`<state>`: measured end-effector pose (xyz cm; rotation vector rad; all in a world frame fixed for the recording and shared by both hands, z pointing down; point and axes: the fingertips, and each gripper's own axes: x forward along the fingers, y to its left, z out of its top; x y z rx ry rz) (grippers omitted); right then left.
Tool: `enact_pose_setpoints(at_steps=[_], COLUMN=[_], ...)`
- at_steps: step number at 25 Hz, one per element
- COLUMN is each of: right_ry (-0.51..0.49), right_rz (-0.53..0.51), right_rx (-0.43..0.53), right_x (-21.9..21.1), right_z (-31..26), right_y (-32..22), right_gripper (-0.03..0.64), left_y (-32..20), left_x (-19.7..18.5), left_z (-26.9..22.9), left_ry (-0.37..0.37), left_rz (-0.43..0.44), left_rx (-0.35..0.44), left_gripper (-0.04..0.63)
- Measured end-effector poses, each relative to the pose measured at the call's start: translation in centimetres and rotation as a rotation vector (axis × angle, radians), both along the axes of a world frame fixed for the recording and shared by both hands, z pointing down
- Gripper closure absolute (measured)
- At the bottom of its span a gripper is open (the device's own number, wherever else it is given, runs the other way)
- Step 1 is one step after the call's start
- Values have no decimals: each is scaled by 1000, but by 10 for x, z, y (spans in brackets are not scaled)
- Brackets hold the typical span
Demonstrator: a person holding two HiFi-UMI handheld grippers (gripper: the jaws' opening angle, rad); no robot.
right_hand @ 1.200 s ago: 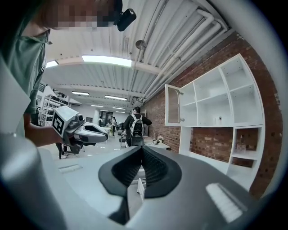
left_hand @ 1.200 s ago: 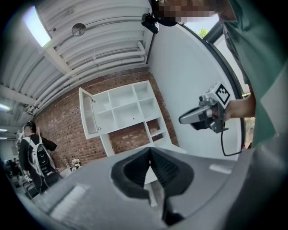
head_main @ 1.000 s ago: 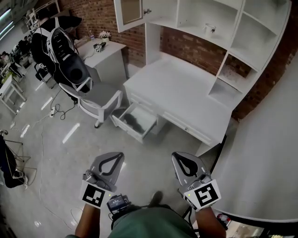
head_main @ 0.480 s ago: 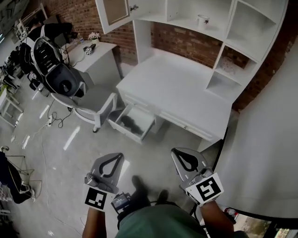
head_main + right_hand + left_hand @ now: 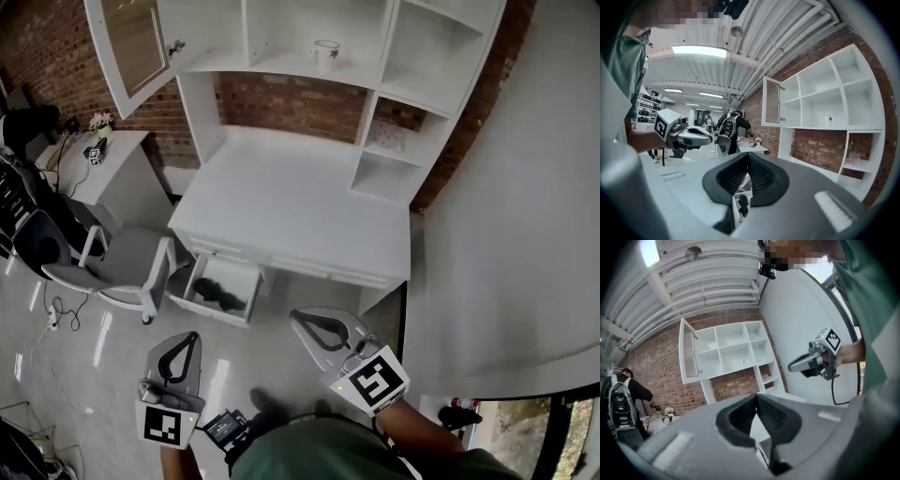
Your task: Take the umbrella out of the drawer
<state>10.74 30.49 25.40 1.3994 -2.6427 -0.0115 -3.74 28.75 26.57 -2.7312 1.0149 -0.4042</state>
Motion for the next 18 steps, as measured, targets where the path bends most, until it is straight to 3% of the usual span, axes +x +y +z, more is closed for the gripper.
enact_pose_setpoints(at_steps=[9,13,18], right_ry=[26,58,61], right_rz=[52,48,27], right_rx=[19,-16,-27], right_x=[-65,-84,-92], right_z=[-2,8,11], right_y=[-71,-87,-125], right_gripper=[612,612,612], left_y=[-72,-93,-123], left_x=[-57,-76,-85], left_z=[-6,-2,7], left_ry=[16,-1,-22], left_rz=[82,104,92], left_rx=[45,65,31], left_gripper=[592,592,592])
